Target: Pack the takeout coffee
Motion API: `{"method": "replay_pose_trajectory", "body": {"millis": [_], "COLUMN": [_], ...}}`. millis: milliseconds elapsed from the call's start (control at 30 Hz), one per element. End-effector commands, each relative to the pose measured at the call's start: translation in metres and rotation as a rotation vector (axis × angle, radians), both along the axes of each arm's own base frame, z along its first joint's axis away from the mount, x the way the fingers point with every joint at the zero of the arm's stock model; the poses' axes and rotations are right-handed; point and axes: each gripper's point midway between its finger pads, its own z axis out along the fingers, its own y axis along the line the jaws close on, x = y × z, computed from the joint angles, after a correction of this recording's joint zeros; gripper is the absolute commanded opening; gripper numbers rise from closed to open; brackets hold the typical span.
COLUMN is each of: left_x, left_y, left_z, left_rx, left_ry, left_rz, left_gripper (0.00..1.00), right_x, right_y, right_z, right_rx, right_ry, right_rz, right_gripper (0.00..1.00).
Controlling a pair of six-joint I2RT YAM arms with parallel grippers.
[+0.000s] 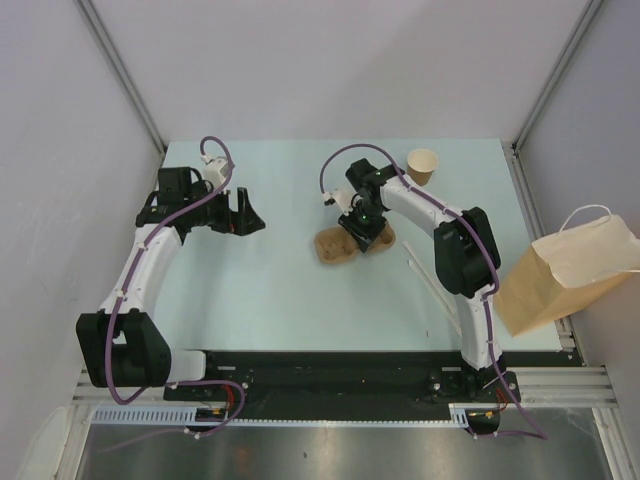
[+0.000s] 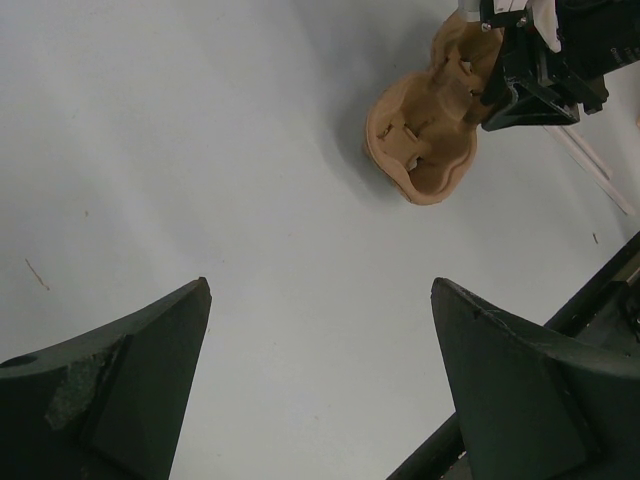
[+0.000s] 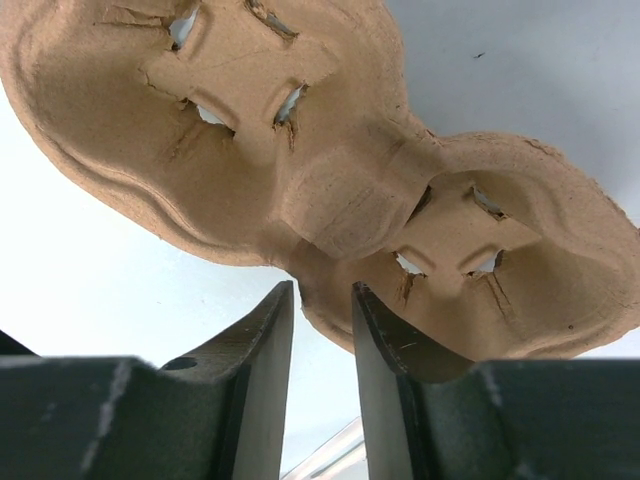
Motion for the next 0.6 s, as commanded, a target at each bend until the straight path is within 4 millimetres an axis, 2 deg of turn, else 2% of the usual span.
{"method": "replay_pose_trajectory", "body": {"millis": [0,133,233,367,500,533,567], "left_x": [0.002,0.002,0.001,0.001,-0.001,-0.004,-0.012], "left_y": [-0.005,-0.005,-0.005,-0.006,-0.014,-0.016,-0.022], "left_z": [0.009,0.008,0.008,0.006,0.007,0.01,0.002], "left_rx": [-0.017,-0.014,-0.012,-0.021,-0.095,-0.117,-0.156], "left_ry": [-0.039,-0.038,-0.038,-0.028,-0.018,-0.028,-0.003], "left_rz": [-0.024,-0.025,-0.026,-0.02,-0.009,-0.008,-0.022], "left_gripper": [0.97,0.97,0.97,0.97,0.97,0.97,0.97], "right_x": [0.005,0.005,0.001,-0.005,-0.005,0.0,-0.002], "right_y": [0.007,0.007,0.008,0.015,0.027,0.025,0.031], "right_z": [0.009,0.009,0.009,0.022,0.049,0.054,0.061], "right_rx": [0.021,0.025,0.032,0.101,0.22,0.252,0.296], "right_ry": [-0.016,-0.012,0.004,0.04,0.068,0.071,0.102], "right_rz": [-0.003,-0.003,-0.012,-0.042,-0.121,-0.154,-0.195], "right_gripper": [0.31,0.21,0.0,0.0,0.0,0.0,0.0]}}
